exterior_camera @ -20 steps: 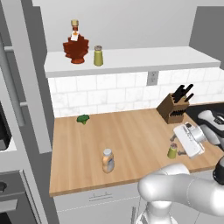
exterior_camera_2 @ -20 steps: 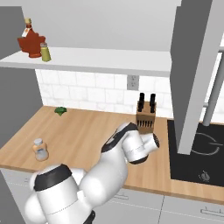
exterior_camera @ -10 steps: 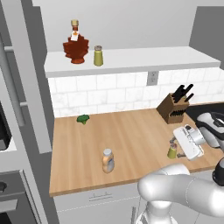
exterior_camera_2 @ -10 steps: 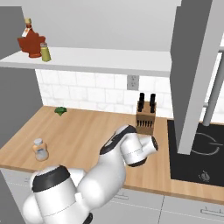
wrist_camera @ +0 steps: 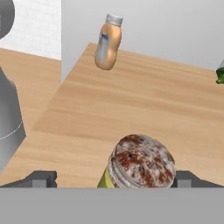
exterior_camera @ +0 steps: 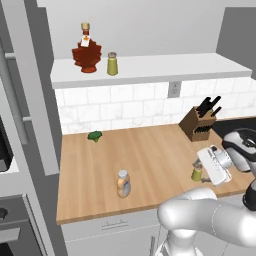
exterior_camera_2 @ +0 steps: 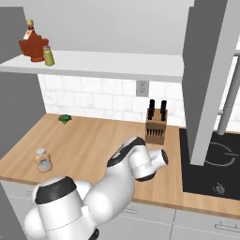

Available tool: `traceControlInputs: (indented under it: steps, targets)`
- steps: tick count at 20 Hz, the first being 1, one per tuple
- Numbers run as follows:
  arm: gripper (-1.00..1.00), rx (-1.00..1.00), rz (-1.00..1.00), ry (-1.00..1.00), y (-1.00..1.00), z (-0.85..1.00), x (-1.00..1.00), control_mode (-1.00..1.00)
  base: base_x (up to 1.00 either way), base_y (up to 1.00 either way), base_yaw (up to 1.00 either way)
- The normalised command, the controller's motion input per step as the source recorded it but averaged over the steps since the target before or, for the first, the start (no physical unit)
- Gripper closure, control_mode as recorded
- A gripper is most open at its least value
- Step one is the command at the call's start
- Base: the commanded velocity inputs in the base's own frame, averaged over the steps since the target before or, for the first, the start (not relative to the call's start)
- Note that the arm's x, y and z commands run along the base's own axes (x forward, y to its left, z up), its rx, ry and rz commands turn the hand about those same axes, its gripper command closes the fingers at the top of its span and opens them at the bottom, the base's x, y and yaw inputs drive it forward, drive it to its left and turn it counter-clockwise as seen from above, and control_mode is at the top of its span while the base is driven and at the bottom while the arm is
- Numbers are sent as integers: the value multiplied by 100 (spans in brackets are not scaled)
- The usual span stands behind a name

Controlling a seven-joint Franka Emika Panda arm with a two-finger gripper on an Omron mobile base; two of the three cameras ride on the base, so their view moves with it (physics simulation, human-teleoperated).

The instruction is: Put the shaker and condiment bottle from the counter next to their counterparts in the cabinet.

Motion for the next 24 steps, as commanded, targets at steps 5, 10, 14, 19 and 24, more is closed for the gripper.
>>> traceControlInputs:
  steps: [5, 10, 14, 19, 24]
  targets:
    - [-100, 1, 0, 0, 0, -3, 33, -100, 0, 0, 0]
    - [100, 0, 0, 0, 0, -4, 24, -100, 0, 0, 0]
    - [100, 0, 0, 0, 0, -1, 2, -100, 0, 0, 0]
    - [100, 0, -1, 0, 0, 22, -6, -100, 0, 0, 0]
    - [100, 0, -14, 0, 0, 58, -12, -100, 0, 0, 0]
